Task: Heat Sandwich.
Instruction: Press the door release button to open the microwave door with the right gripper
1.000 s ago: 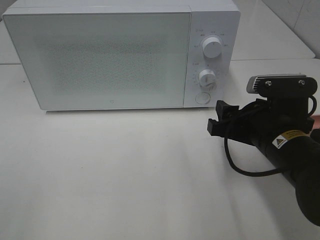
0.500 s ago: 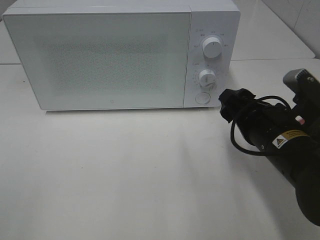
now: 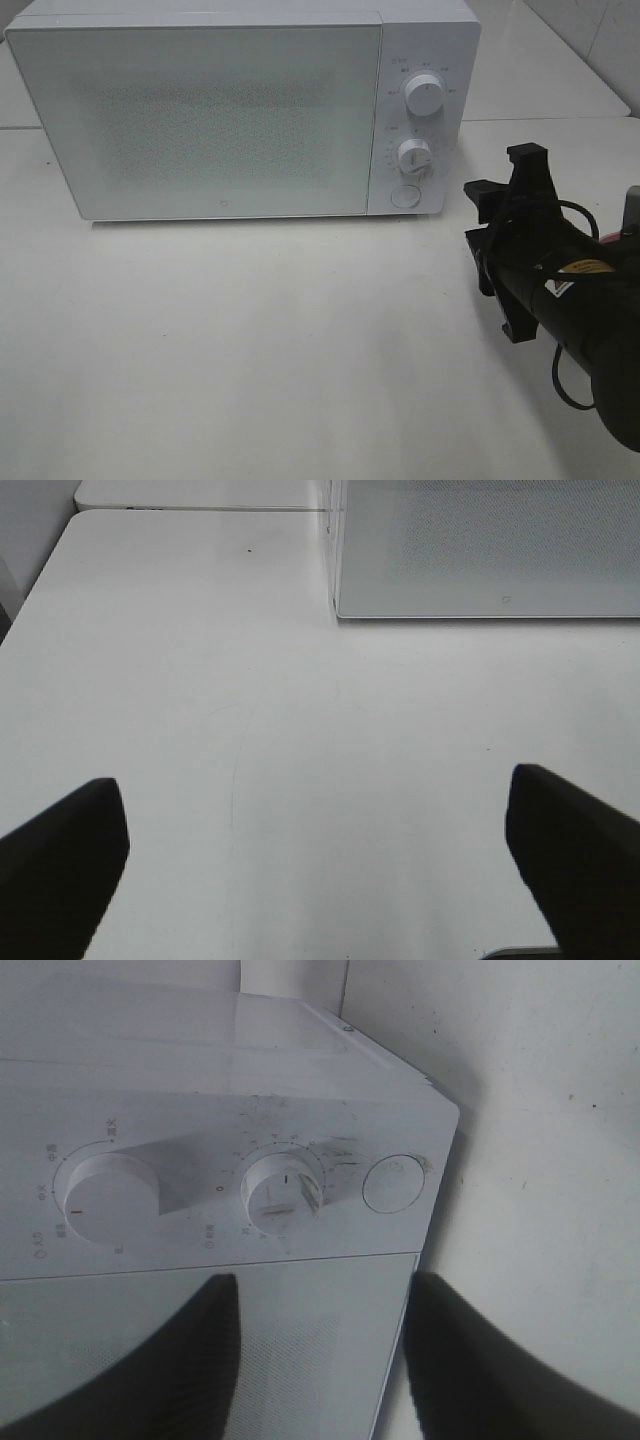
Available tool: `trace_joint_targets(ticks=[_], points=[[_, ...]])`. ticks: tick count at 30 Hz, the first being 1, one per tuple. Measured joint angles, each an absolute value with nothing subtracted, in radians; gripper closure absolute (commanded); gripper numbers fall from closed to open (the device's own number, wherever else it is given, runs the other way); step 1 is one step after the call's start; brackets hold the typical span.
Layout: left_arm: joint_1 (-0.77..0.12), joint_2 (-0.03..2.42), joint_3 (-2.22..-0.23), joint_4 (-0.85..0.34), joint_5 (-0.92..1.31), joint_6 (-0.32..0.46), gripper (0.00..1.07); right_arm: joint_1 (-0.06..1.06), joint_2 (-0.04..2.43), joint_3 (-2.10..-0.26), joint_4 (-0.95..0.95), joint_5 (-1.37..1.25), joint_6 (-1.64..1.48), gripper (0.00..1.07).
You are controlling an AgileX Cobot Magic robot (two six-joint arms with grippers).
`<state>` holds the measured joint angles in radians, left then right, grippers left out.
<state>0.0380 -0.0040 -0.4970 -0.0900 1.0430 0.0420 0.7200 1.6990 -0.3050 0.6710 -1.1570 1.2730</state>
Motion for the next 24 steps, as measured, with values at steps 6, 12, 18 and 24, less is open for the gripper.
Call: trace_joint_targets(ticks=[6, 12, 18, 24], points=[[0.038, -0.004, -0.497, -0.090, 1.043, 0.042, 0.10, 0.720, 1.699, -0.305, 0.671, -1.157, 1.299, 1.03], [0.038, -0.004, -0.497, -0.090, 1.043, 0.042, 0.10, 0.720, 1.699, -0.305, 0.671, -1.157, 1.301, 1.07], [0.038, -0.004, -0.497, -0.090, 1.043, 0.042, 0.10, 0.720, 1.705, -0.306, 0.671, -1.108, 1.374, 1.07], [0.038, -0.004, -0.497, -0.090, 1.043, 0.042, 0.10, 0.720, 1.754, -0.314, 0.671, -1.092, 1.403, 1.07]])
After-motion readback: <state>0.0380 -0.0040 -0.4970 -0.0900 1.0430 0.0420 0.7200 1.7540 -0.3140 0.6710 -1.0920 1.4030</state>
